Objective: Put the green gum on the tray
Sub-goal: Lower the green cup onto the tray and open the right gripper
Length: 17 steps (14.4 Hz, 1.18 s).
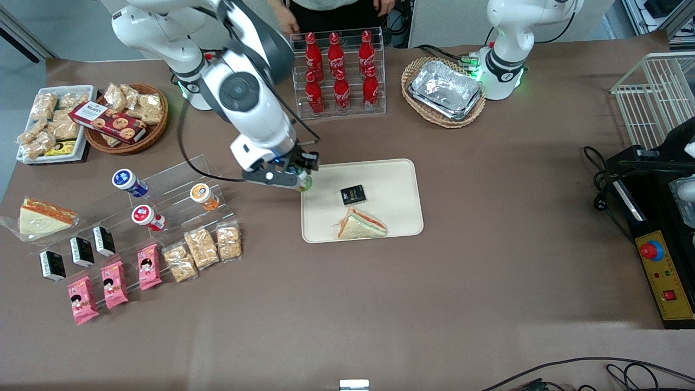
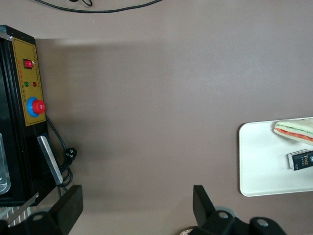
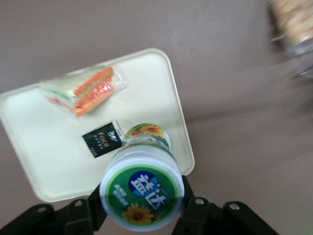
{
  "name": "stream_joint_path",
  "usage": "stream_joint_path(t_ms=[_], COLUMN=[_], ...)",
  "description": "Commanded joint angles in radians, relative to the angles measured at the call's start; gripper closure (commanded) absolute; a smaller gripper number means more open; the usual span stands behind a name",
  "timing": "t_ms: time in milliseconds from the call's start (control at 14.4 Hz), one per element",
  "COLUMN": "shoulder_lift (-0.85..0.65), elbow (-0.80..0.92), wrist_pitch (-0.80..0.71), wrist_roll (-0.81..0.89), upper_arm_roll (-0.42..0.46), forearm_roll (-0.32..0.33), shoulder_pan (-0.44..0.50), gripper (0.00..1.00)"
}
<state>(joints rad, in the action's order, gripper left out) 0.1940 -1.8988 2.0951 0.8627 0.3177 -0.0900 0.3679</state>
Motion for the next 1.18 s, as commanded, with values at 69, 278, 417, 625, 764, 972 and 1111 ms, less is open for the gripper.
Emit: stream_joint_path(t_ms=[69, 278, 417, 625, 764, 972, 1111], shoulder_lift=[0.109, 0.188, 0.231, 0.269, 0.272, 0.275, 0.265], elbow=[-0.109, -0.149, -0.151, -0.152, -0.152, -0.146, -0.141], wrist_pitch=[0.172, 0.299, 0.336, 0.356, 0.353, 0.35, 0.339], wrist_roll=[0.013, 0.015, 0.015, 0.015, 0.013, 0.015, 0.012], upper_arm_roll=[0.0, -0.002, -0.002, -0.002, -0.002, -0.003, -0.003], forearm_roll=[-0.013, -0.013, -0.013, -0.01, -0.008, -0.007, -0.004], shoulder_pan=[0.048, 0.072, 0.089, 0.109, 0.118, 0.123, 0.121], gripper=[0.61, 0.6, 0.6, 0.57, 0.48, 0.0, 0.0])
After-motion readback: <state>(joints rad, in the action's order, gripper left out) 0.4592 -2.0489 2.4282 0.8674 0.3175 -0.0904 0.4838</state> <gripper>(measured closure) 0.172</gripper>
